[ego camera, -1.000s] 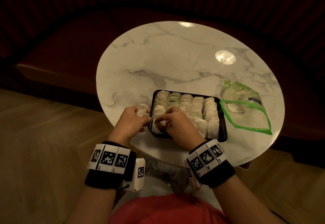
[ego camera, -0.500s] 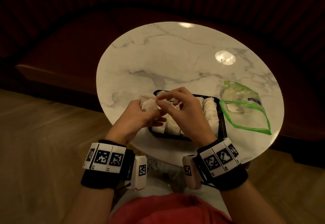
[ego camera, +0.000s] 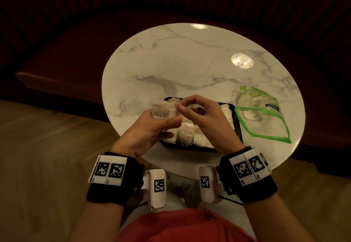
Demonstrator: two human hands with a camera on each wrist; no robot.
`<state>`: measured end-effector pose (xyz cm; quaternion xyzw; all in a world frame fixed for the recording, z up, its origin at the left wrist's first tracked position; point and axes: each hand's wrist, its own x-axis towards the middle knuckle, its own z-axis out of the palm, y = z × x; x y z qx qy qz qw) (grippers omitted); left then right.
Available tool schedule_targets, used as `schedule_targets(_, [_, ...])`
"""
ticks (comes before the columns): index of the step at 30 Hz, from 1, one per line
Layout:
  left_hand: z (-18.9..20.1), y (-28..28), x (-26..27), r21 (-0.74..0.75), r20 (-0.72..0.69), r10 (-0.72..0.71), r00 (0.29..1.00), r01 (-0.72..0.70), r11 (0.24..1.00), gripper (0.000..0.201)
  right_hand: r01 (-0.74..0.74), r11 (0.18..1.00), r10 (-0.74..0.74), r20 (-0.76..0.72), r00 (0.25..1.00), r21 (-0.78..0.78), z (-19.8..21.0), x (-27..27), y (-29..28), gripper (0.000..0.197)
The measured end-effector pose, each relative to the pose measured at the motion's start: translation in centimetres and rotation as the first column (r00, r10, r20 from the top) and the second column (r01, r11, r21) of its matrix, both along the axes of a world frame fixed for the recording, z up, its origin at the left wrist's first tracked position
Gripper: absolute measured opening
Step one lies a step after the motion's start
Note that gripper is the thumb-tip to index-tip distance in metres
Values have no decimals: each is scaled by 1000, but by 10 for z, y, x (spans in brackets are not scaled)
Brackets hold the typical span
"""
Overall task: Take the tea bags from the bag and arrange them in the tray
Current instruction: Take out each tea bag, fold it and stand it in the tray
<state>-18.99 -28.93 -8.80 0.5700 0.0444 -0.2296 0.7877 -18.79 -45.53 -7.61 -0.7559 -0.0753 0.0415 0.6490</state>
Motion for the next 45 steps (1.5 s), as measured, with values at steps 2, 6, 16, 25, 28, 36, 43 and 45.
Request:
schedule_targets(2, [2, 3, 1, -81, -26, 22, 999, -24, 996, 43, -9, 998, 10, -11, 1000, 56, 2, 1, -3, 4])
schedule_targets(6, [7, 4, 3, -55, -76, 18, 997, -22, 998, 36, -15, 990, 19, -29, 999, 139, 0, 4, -5, 8])
schedule_targets(16, [4, -3, 2, -17, -21, -11, 1000, 11, 1000, 18, 71, 983, -63, -56, 996, 167, -7, 6, -6, 11])
schedule_targets(25, [-4, -3, 8, 82, 79, 209, 975, -215, 973, 24, 35, 976, -30, -27, 999, 214, -6, -4, -5, 44])
schedule_targets(28, [0, -4, 7, 59, 116, 211, 971, -219, 974, 35, 115, 977, -120, 17, 993, 181, -7, -3, -4, 47])
schedule_targets(36, [0, -7, 8, 64, 128, 264, 956, -274, 960, 20, 125, 973, -124, -20, 992, 194, -9, -3, -3, 15])
schedule_targets(43, [-5, -3, 9, 136, 53, 276, 960, -281, 950, 6, 138, 989, -143, -91, 986, -57, -19, 0, -24, 19])
schedule_targets(45, [-7, 1, 10, 142, 13, 315, 949, -314, 939, 4, 100, 972, -124, -102, 987, -214, -26, -2, -31, 19])
